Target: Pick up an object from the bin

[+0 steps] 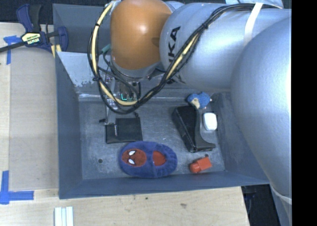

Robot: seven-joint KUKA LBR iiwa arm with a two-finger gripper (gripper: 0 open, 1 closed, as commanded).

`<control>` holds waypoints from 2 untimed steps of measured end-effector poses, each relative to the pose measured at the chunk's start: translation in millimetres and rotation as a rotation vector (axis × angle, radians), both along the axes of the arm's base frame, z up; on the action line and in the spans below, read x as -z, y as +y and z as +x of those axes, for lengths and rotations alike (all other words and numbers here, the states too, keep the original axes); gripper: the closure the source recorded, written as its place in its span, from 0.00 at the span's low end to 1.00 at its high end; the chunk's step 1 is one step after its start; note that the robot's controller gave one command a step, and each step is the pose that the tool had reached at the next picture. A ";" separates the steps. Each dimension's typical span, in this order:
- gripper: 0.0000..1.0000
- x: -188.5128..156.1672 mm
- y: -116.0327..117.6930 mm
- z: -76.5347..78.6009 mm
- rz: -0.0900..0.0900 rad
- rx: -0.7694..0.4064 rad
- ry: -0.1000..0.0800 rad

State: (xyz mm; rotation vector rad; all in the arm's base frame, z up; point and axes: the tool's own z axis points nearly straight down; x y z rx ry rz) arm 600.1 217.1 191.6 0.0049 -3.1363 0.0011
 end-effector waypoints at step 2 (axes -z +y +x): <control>1.00 117.1 -103.8 -16.6 0.002 -0.246 -0.010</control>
Offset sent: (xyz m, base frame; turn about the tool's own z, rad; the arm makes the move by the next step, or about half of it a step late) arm -0.0183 -0.1035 -0.1183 -0.2480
